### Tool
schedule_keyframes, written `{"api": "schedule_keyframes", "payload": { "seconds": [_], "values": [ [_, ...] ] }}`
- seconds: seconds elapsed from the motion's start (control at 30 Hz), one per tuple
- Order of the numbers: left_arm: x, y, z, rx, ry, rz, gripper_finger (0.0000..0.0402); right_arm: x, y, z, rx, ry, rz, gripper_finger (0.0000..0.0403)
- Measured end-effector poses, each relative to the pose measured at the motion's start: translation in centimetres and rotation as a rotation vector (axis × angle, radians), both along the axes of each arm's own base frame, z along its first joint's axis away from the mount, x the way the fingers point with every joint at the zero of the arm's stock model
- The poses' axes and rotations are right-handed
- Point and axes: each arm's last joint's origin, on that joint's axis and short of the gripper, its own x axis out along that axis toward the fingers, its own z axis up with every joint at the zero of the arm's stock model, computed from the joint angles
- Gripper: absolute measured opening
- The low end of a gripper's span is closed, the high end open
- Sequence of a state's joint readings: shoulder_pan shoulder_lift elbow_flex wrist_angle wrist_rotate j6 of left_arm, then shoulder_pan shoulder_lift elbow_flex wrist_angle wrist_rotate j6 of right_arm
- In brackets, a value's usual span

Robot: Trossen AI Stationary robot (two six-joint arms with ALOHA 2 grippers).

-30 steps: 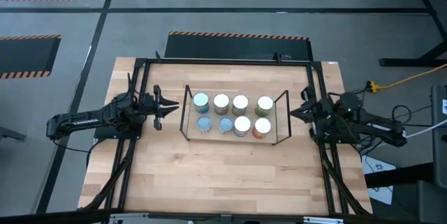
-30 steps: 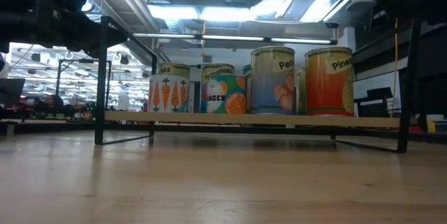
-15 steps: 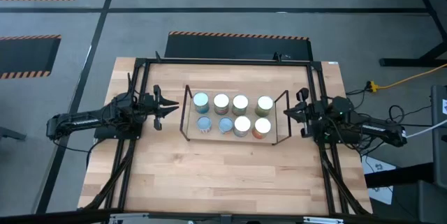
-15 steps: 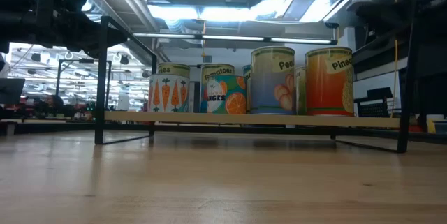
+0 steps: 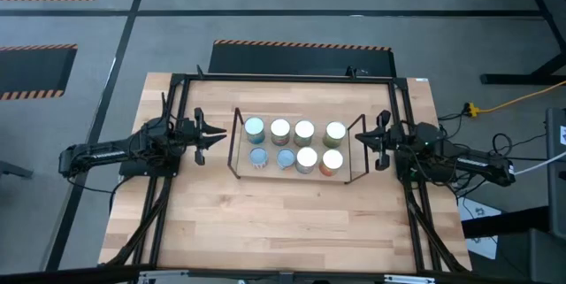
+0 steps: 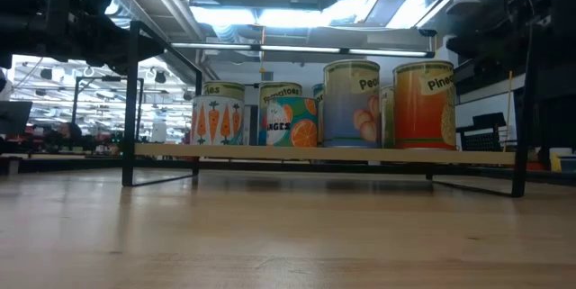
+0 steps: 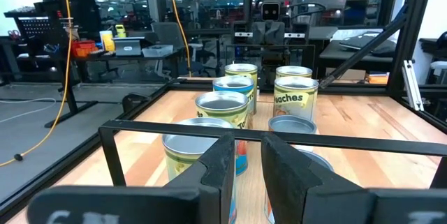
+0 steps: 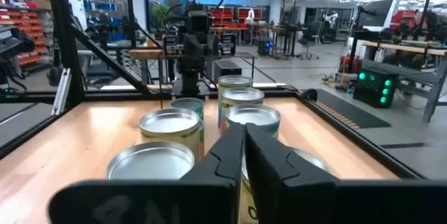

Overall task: Pick and place cans onto a shelf
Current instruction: Return to Home Position

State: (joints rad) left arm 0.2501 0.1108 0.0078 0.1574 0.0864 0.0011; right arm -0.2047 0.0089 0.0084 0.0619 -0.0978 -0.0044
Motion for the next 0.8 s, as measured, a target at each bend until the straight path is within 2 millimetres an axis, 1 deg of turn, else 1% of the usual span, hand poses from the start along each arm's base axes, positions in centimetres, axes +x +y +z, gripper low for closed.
{"api": "schedule_keyframes", "payload": {
  "seconds": [0.5, 0.7, 0.8],
  "values": [
    [0.0, 0.0, -0.1, -0.001, 0.005, -0.002, 0.0066, 0.0, 0.0, -0.2, 0.029, 0.020, 0.001, 0.0023],
    [0.0, 0.0, -1.3, -0.031, 0.126, -0.002, 0.0066, 0.0, 0.0, -0.2, 0.030, 0.021, 0.001, 0.0023],
    [0.1, 0.0, -1.4, -0.019, 0.145, 0.001, 0.0066, 0.0, 0.0, -0.2, 0.030, 0.021, 0.001, 0.0023]
  ]
}}
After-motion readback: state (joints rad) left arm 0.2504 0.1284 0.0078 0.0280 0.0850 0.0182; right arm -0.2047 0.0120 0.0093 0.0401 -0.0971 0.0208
